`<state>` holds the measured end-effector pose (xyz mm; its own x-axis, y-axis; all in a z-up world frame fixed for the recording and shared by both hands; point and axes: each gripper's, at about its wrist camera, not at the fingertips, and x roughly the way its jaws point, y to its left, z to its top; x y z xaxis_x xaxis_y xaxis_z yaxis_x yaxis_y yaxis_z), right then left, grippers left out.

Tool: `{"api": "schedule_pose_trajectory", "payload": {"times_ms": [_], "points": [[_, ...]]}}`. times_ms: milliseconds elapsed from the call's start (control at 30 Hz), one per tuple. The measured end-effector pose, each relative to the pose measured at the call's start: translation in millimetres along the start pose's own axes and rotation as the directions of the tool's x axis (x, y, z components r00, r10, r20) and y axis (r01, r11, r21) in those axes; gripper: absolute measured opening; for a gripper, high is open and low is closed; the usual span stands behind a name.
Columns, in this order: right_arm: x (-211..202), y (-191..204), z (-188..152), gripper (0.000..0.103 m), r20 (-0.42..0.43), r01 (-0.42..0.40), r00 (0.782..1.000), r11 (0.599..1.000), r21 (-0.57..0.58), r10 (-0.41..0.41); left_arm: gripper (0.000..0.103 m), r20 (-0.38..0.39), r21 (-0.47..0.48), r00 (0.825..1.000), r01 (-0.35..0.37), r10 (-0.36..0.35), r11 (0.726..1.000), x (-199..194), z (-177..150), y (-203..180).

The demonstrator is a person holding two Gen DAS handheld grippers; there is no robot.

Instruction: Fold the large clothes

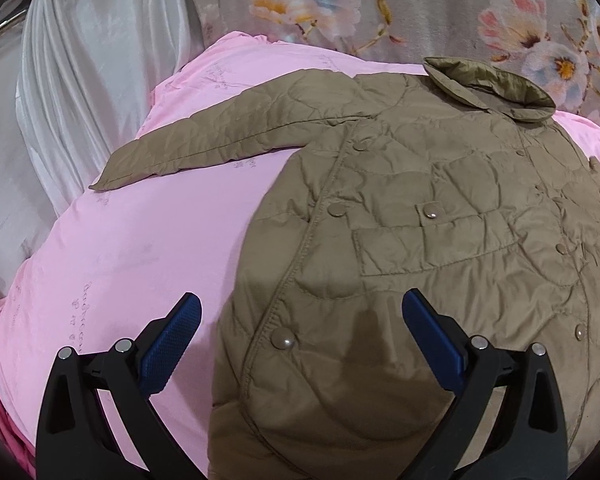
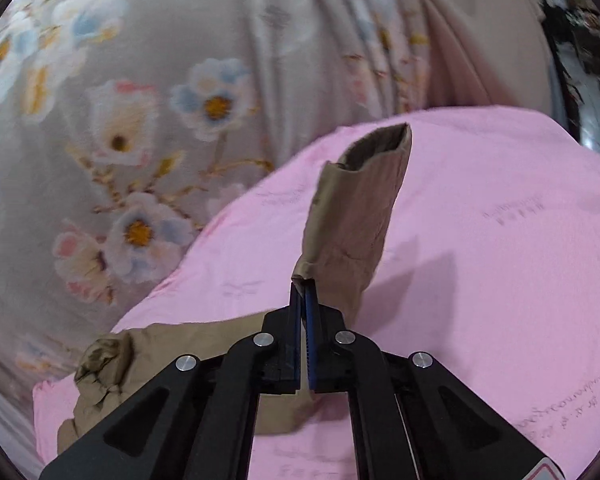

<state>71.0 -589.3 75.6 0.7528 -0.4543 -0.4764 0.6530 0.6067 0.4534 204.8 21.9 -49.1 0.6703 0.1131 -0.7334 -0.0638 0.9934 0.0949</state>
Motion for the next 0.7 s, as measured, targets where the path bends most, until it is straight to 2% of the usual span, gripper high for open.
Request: {"api": "schedule_pose_trajectory", "payload": {"times_ms": [100, 233, 367, 500, 567, 633, 700], "points": [[-14.5, 83.8, -6.3, 0.003, 0.005, -0.125, 0.992, 0.979, -0.162, 0.127, 0.098, -0.005, -0.044, 1.0, 0.004, -0.004, 0.999, 3.9, 1.0, 10.9], [-33.3, 196.6, -42.0, 0.003, -0.055, -0.3, 0.952, 0.889, -0.346, 0.3, 0.098, -0.008, -0.067, 1.0, -0.003, 0.003, 0.998, 9.9, -2.4, 18.6], [-38.0, 286.4, -91.0, 0.003, -0.159, -0.425, 0.903, 0.781, -0.457, 0.398, 0.098, -0.027, -0.064, 1.0, -0.003, 0.001, 0.998, 19.6, -9.5, 21.1], [-28.8, 349.7, -148.9, 0.003, -0.296, -0.517, 0.856, 0.696, -0.499, 0.424, 0.098, -0.038, -0.074, 0.999, 0.02, -0.023, 0.997, 27.7, -16.4, 22.6], [-20.7, 373.3, -183.5, 0.004, -0.355, -0.534, 0.845, 0.664, -0.524, 0.399, 0.098, -0.03, -0.08, 0.999, 0.027, -0.03, 0.996, 28.5, -19.1, 23.1], [-13.0, 389.3, -215.3, 0.011, -0.406, -0.548, 0.834, 0.638, -0.541, 0.372, 0.098, -0.026, -0.084, 0.999, 0.037, -0.04, 0.996, 29.1, -20.0, 23.4], [-7.7, 396.9, -238.4, 0.011, -0.446, -0.561, 0.824, 0.614, -0.555, 0.35, 0.098, -0.027, -0.093, 0.998, 0.056, -0.059, 0.994, 30.2, -20.4, 25.2]]}}
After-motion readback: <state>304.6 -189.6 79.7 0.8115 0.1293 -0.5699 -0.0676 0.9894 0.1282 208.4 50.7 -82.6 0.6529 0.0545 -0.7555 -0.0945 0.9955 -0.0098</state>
